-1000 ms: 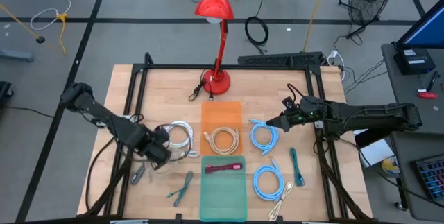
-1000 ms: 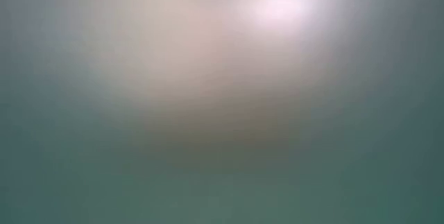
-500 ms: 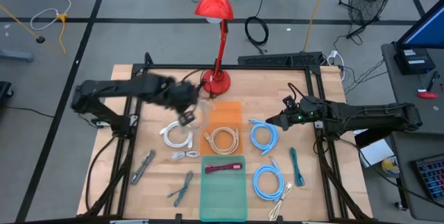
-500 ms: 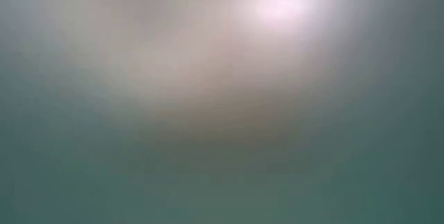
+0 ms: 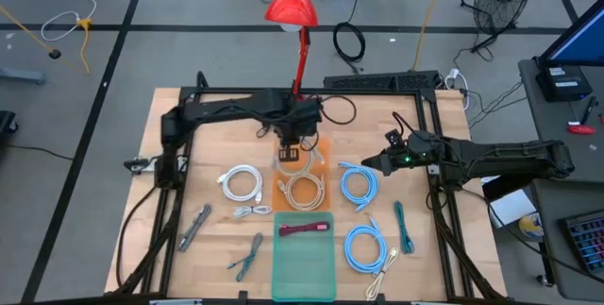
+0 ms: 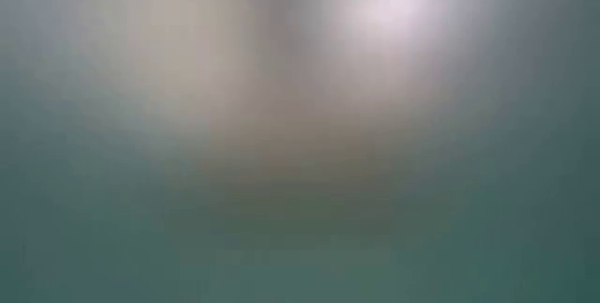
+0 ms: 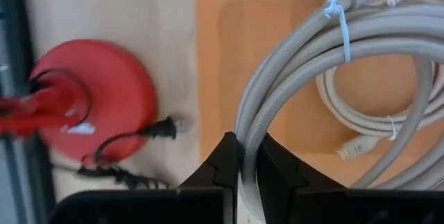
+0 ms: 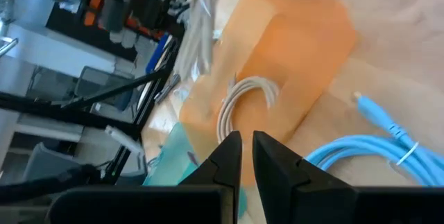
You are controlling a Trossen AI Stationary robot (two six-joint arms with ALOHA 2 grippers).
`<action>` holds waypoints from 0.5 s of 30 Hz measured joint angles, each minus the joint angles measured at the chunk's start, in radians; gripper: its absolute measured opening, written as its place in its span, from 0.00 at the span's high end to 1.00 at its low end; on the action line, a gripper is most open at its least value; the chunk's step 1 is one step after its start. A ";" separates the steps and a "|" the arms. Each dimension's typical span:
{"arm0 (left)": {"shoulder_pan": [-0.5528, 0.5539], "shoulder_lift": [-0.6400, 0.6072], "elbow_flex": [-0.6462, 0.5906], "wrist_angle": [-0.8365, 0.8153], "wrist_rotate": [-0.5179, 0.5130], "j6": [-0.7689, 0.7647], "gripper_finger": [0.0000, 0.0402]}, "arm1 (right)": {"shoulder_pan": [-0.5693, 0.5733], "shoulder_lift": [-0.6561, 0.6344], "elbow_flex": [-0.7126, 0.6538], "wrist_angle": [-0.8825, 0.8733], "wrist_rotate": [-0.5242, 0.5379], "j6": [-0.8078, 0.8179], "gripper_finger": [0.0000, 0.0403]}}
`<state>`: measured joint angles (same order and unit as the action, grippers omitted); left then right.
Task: Sort cables
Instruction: Put the brown video cable into the orange bin
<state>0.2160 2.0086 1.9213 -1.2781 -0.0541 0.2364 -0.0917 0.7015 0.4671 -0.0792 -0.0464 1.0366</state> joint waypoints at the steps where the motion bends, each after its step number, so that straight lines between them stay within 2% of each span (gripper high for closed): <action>1: 0.004 0.016 0.000 0.003 0.007 0.027 0.93 | 0.000 0.000 0.000 0.000 0.012 0.011 0.93; 8: 0.038 0.075 0.000 0.042 0.013 0.170 0.94 | 0.000 0.000 0.000 -0.001 0.089 0.051 0.93; 15: 0.056 0.077 0.000 0.123 0.121 0.130 0.94 | -0.002 0.000 0.000 -0.004 0.158 0.072 0.93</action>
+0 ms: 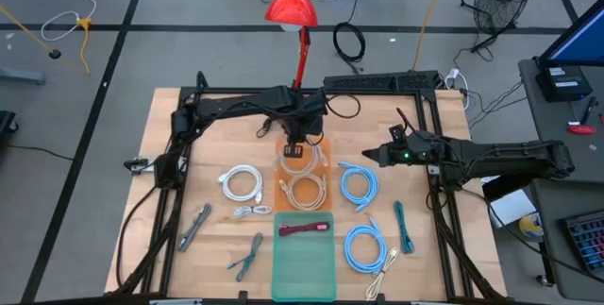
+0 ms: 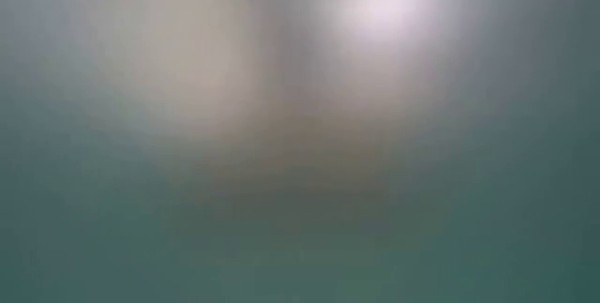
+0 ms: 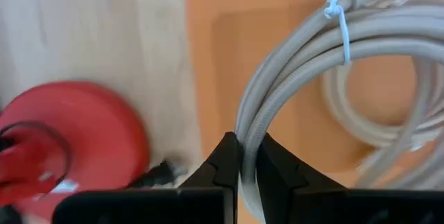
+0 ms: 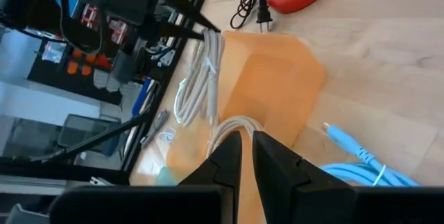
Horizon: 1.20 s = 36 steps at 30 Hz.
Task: Sort cables
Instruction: Put the brown video cable into the orange bin
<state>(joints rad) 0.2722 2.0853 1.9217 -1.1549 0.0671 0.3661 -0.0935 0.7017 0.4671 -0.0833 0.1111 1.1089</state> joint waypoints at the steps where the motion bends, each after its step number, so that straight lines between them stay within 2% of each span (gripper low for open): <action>1: -0.004 0.000 0.000 0.000 0.010 -0.001 0.94 | -0.004 0.000 0.000 -0.002 0.001 -0.008 0.93; 7: -0.029 0.000 0.000 -0.008 0.056 -0.021 0.94 | -0.012 0.000 0.000 -0.003 0.046 -0.001 0.93; 13: -0.016 0.016 0.000 0.000 0.019 -0.029 0.94 | -0.012 0.000 0.000 -0.003 0.049 0.002 0.93; 25: 0.047 0.128 0.000 -0.003 0.029 -0.011 0.94 | -0.012 0.000 0.000 -0.003 0.044 0.006 0.93; 36: 0.048 0.135 0.000 0.002 -0.032 0.002 0.94 | -0.009 0.000 0.000 -0.003 0.042 0.006 0.93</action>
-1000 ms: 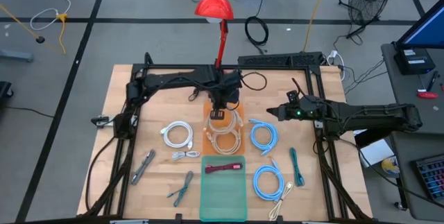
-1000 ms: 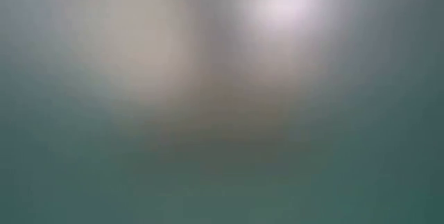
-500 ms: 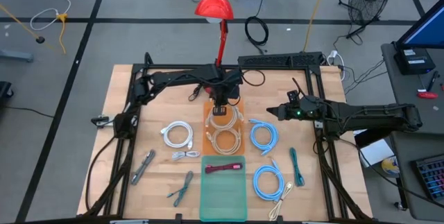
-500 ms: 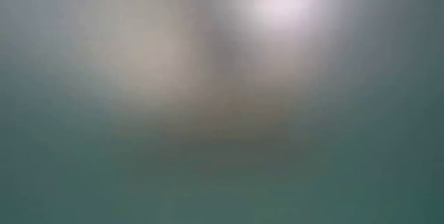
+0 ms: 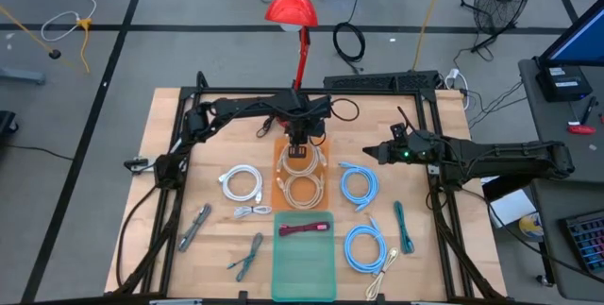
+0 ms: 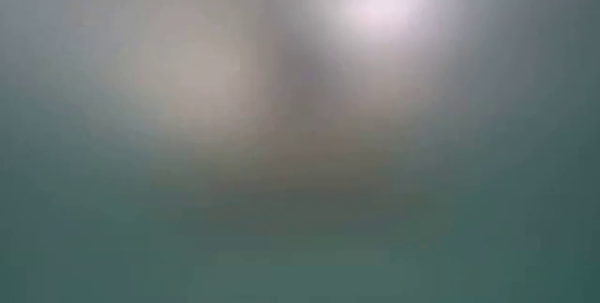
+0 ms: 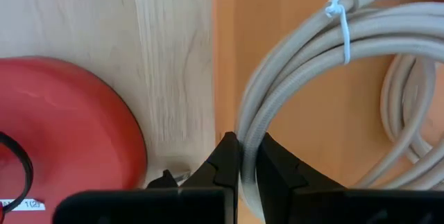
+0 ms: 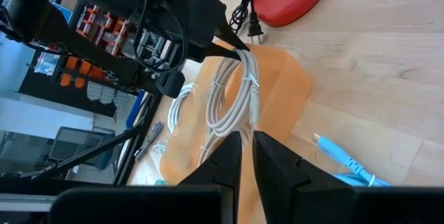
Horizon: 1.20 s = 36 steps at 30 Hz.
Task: Sort cables
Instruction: Put the brown video cable into the orange bin
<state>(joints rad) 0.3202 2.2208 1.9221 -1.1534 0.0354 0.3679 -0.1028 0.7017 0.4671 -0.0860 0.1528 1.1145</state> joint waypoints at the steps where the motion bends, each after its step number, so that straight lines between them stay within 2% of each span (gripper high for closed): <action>1: 0.000 0.000 0.000 0.000 -0.002 0.000 0.94 | 0.000 0.000 0.000 0.000 0.000 0.000 0.93; 18: 0.000 0.022 -0.001 -0.001 -0.003 -0.008 0.94 | 0.012 0.000 0.000 0.000 0.000 0.000 0.93; 27: -0.013 0.027 -0.001 0.002 -0.048 -0.012 0.73 | 0.033 0.000 0.000 0.001 0.002 0.009 0.93; 36: -0.016 0.027 -0.001 -0.018 -0.051 -0.034 0.68 | 0.033 0.000 0.000 0.001 0.003 0.009 0.93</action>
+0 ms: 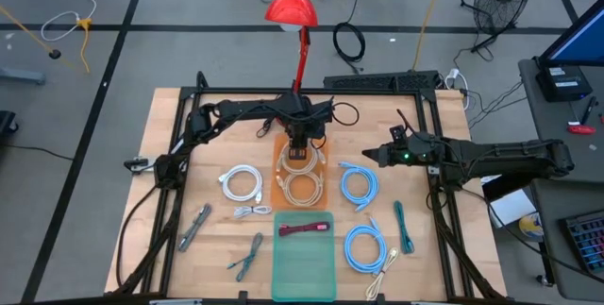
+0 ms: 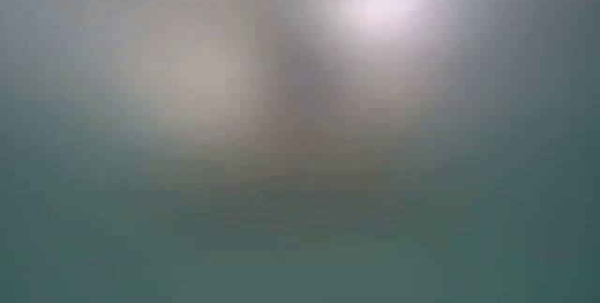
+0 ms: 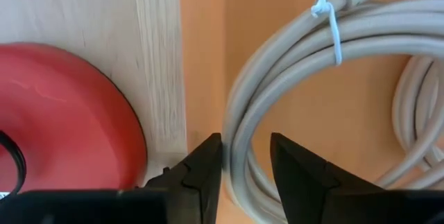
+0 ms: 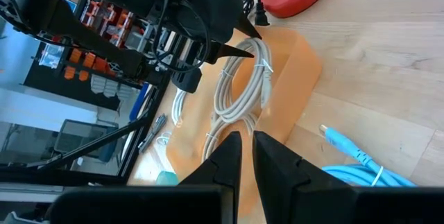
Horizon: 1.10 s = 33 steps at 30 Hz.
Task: Sort cables
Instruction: Put the brown video cable into the orange bin
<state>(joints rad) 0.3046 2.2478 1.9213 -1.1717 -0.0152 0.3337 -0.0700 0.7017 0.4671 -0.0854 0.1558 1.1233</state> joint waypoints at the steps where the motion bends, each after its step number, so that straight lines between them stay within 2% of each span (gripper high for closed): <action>1: 0.000 0.000 0.000 -0.007 0.003 -0.001 0.68 | 0.000 0.000 0.000 0.000 0.000 0.000 0.93; 11: -0.020 -0.015 0.000 -0.051 0.002 0.003 0.68 | 0.000 0.000 0.000 0.003 0.000 -0.001 0.93; 22: -0.046 -0.042 0.002 -0.012 -0.115 0.003 0.68 | 0.000 0.000 0.000 0.007 0.000 -0.001 0.93; 27: -0.059 -0.048 0.002 -0.040 -0.116 0.005 0.68 | 0.000 0.000 0.000 0.007 0.000 0.002 0.93; 30: -0.080 -0.076 0.001 -0.051 -0.048 0.007 0.68 | 0.000 0.000 0.000 0.007 0.000 0.002 0.93; 33: -0.099 -0.111 0.002 -0.055 0.101 -0.014 0.68 | 0.000 0.000 0.000 0.006 0.000 0.002 0.93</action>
<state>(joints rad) 0.2057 2.1371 1.9228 -1.2264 0.0860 0.3193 -0.0700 0.7013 0.4671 -0.0791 0.1562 1.1252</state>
